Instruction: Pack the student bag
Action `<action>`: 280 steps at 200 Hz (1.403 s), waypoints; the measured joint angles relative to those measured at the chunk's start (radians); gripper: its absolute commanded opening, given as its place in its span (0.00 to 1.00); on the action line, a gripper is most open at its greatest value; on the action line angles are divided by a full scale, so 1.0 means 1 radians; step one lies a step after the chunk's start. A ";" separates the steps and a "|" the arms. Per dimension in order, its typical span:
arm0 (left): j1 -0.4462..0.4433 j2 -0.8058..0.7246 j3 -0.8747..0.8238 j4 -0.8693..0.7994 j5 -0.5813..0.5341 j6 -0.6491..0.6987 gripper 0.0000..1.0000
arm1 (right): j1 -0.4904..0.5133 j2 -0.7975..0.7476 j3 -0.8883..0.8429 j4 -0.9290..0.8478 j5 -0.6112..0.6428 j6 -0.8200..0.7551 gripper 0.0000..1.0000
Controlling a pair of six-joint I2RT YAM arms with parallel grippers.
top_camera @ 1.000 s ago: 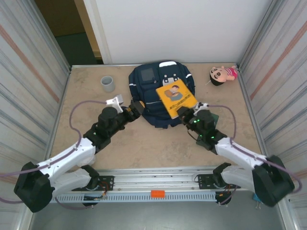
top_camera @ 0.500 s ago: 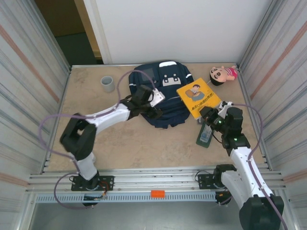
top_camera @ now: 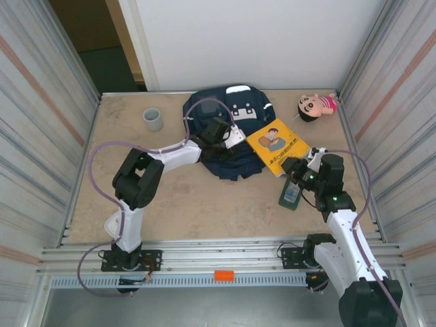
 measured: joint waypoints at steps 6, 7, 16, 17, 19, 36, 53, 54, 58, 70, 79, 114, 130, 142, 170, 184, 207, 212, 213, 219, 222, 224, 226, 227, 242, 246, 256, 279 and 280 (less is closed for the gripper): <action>-0.001 0.006 0.000 0.008 -0.008 0.000 0.00 | -0.007 -0.004 -0.001 -0.009 -0.001 -0.003 0.00; -0.001 0.007 0.000 0.010 -0.011 0.001 0.00 | -0.008 -0.005 -0.001 -0.009 -0.001 -0.003 0.00; -0.001 0.008 -0.001 0.015 -0.024 0.004 0.00 | -0.019 -0.010 -0.002 -0.020 -0.005 -0.008 0.00; -0.001 0.008 -0.001 0.015 -0.026 0.003 0.00 | -0.020 -0.010 -0.002 -0.021 -0.005 -0.008 0.00; -0.001 0.007 -0.002 0.016 -0.029 0.005 0.00 | -0.024 -0.012 -0.002 -0.024 -0.005 -0.011 0.00; -0.010 -0.021 -0.011 0.009 -0.066 -0.019 0.00 | -0.055 -0.027 -0.002 -0.048 -0.020 -0.019 0.00; -0.026 -0.086 -0.040 -0.014 -0.103 -0.066 0.00 | -0.079 -0.074 -0.002 -0.090 -0.023 -0.023 0.00; -0.027 -0.089 -0.042 -0.015 -0.104 -0.068 0.00 | -0.080 -0.076 -0.002 -0.092 -0.023 -0.023 0.00; -0.031 -0.114 -0.053 -0.022 -0.112 -0.086 0.00 | -0.084 -0.092 -0.002 -0.105 -0.023 -0.024 0.00; -0.045 -0.183 -0.087 -0.042 -0.124 -0.136 0.00 | -0.095 -0.134 -0.002 -0.138 -0.024 -0.031 0.00; -0.056 -0.241 -0.110 -0.065 -0.127 -0.181 0.00 | -0.104 -0.163 0.001 -0.170 -0.029 -0.042 0.00; -0.098 -0.392 -0.151 -0.164 -0.154 -0.326 0.00 | -0.127 -0.259 0.058 -0.327 -0.036 -0.072 0.00; -0.105 -0.422 -0.151 -0.203 -0.164 -0.377 0.00 | -0.128 -0.293 0.104 -0.416 -0.032 -0.093 0.00; -0.103 -0.430 -0.140 -0.233 -0.170 -0.407 0.00 | -0.128 -0.303 0.148 -0.491 -0.030 -0.113 0.00; -0.069 -0.428 -0.074 -0.288 -0.171 -0.452 0.00 | -0.128 -0.310 0.211 -0.640 -0.050 -0.157 0.00; -0.053 -0.425 -0.028 -0.304 -0.171 -0.460 0.00 | -0.128 -0.294 0.237 -0.729 -0.063 -0.187 0.00; -0.032 -0.422 0.026 -0.311 -0.171 -0.474 0.00 | -0.128 -0.261 0.269 -0.858 -0.074 -0.236 0.00; -0.029 -0.422 0.032 -0.311 -0.171 -0.477 0.00 | -0.128 -0.258 0.272 -0.875 -0.080 -0.243 0.00; -0.028 -0.422 0.034 -0.311 -0.170 -0.478 0.00 | -0.128 -0.257 0.272 -0.879 -0.083 -0.245 0.00; -0.024 -0.420 0.042 -0.314 -0.170 -0.482 0.00 | -0.128 -0.255 0.272 -0.891 -0.096 -0.250 0.00; -0.024 -0.418 0.044 -0.314 -0.169 -0.486 0.00 | -0.128 -0.254 0.271 -0.896 -0.105 -0.251 0.00; -0.024 -0.418 0.046 -0.314 -0.169 -0.488 0.00 | -0.128 -0.253 0.270 -0.898 -0.112 -0.250 0.00; -0.023 -0.417 0.048 -0.314 -0.167 -0.489 0.00 | -0.128 -0.253 0.269 -0.898 -0.117 -0.249 0.00; -0.022 -0.417 0.049 -0.314 -0.167 -0.490 0.00 | -0.127 -0.253 0.268 -0.898 -0.122 -0.250 0.00; -0.019 -0.406 0.062 -0.323 -0.153 -0.501 0.00 | -0.113 -0.259 0.238 -0.856 -0.176 -0.222 0.00; -0.019 -0.404 0.065 -0.327 -0.149 -0.503 0.00 | -0.103 -0.263 0.225 -0.835 -0.185 -0.208 0.00; -0.019 -0.395 0.075 -0.338 -0.140 -0.506 0.00 | -0.068 -0.275 0.186 -0.769 -0.202 -0.166 0.00; -0.019 -0.380 0.093 -0.359 -0.120 -0.511 0.00 | 0.048 -0.288 0.082 -0.562 -0.206 -0.028 0.00; -0.019 -0.379 0.094 -0.359 -0.119 -0.511 0.00 | 0.052 -0.288 0.079 -0.555 -0.206 -0.023 0.00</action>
